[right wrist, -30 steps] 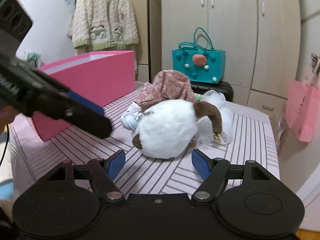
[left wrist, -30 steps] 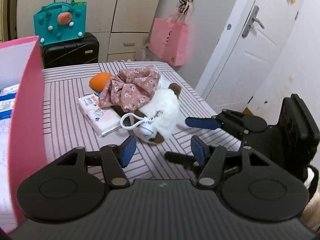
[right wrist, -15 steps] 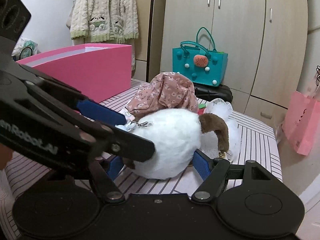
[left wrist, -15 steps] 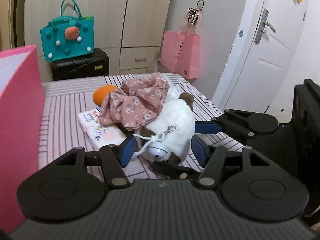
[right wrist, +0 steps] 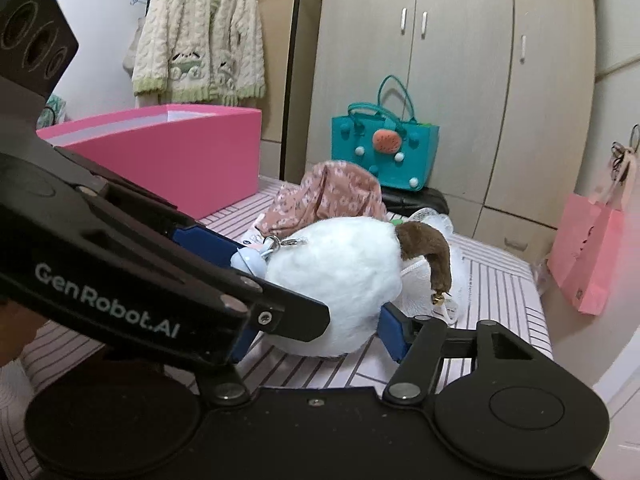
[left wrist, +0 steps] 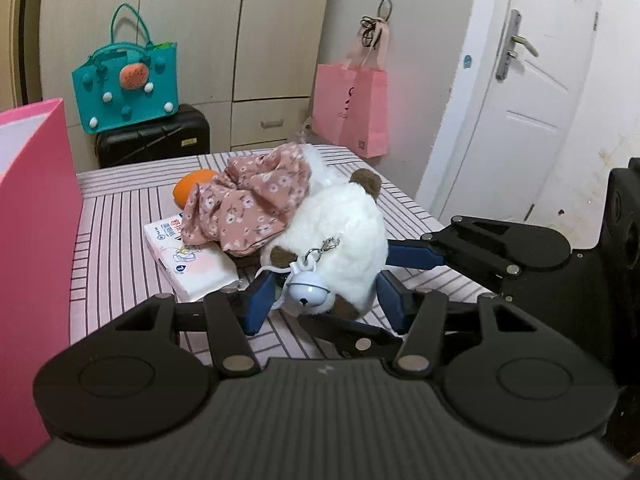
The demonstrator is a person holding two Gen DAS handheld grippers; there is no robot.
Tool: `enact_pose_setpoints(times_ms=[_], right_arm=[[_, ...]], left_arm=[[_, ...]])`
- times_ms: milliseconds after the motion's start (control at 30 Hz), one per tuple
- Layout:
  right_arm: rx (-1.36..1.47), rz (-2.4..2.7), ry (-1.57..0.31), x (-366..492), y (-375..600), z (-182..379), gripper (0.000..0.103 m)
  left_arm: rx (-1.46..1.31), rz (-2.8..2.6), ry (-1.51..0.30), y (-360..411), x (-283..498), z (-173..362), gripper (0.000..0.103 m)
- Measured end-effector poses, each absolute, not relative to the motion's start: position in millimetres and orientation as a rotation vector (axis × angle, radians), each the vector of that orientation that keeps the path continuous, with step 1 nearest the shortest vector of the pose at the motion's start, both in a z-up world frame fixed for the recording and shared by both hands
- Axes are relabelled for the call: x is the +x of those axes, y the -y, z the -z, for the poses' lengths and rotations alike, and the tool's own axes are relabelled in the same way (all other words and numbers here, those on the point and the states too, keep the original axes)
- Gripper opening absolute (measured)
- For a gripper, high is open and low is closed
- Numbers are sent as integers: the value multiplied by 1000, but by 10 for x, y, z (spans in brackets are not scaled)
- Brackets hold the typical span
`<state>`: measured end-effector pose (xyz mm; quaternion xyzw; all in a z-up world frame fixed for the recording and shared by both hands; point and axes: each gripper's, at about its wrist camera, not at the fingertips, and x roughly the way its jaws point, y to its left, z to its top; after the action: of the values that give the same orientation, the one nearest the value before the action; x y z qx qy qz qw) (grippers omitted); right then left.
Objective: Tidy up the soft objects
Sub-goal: 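Close the left gripper on the white fluffy plush's keychain end, then lift the white plush with the left gripper and carry it over the box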
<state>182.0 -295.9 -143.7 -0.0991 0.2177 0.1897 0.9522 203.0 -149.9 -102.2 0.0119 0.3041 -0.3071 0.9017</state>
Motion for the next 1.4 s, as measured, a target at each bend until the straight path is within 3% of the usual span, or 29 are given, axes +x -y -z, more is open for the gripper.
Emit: enact_pose_setpoints(times_ms=[867, 1400], right_arm=[[-11, -423, -676, 1145, 2826, 1223, 67], [8, -555, -832, 814, 2185, 1029, 68]], left_arm=[[30, 716, -901, 1183, 1458, 791, 55], [17, 678, -1110, 464, 1125, 579, 55]])
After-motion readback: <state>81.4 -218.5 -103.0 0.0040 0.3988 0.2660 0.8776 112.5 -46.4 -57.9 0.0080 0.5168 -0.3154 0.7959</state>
